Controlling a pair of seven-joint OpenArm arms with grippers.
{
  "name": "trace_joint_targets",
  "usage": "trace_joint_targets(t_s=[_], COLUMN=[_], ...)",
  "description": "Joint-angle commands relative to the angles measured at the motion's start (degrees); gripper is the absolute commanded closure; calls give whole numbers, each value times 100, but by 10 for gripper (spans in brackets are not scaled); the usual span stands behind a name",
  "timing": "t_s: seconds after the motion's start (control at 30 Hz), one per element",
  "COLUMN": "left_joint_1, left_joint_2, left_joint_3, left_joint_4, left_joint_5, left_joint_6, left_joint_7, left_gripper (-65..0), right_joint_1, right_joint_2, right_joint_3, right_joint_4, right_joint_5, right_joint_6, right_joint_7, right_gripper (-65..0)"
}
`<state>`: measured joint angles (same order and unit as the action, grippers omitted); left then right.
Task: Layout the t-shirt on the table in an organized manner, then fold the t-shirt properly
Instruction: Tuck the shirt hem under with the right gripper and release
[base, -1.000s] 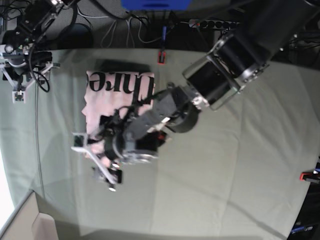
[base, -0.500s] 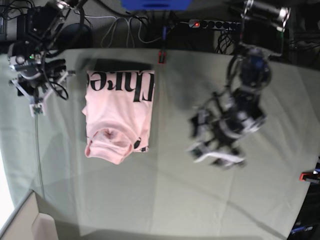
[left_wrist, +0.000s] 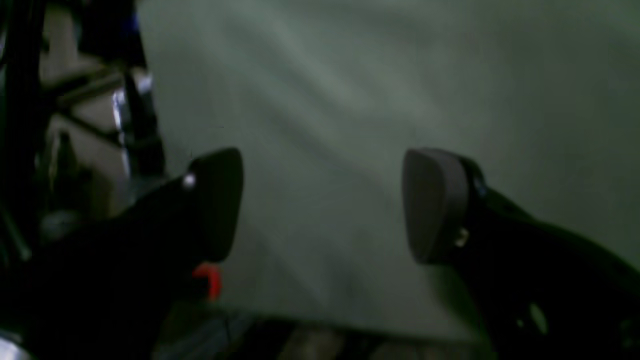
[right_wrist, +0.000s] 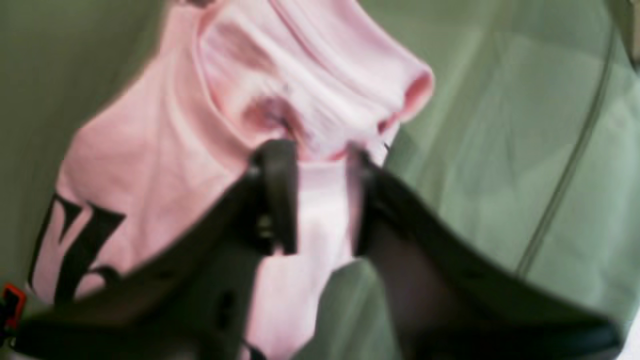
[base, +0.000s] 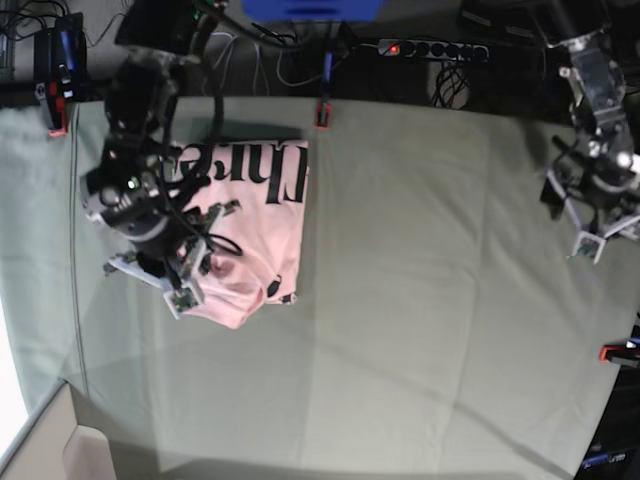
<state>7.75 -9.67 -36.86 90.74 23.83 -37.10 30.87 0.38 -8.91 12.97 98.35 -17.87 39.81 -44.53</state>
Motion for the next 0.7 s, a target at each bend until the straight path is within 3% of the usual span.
trace_joint_targets(t_s=[0.0,0.1,0.43,0.67], left_joint_1=[21,153,249,258], left_joint_2=[-83,-83,-39,-31], left_joint_3=[-151,-380,-503,-503], left_joint_4=[117,109,100,109], left_joint_5=[-23,-23,-23,-23], left_joint_6=[57,57,57,57], left_joint_7=[-111,-129,-111,-111], left_gripper=[-476,-476,-476,-476], right_joint_1=[160,309,1144,1663], right_joint_2=[-9,-9,-9,-9], right_joint_3=[-80,-203,-343,-308], right_joint_4=[-54,-344,-1584,-2955], right_joint_5=[42,42,42,33], right_joint_6=[19,19,19,19], right_joint_7=[97,97,132,880], right_gripper=[-48,0,0,0])
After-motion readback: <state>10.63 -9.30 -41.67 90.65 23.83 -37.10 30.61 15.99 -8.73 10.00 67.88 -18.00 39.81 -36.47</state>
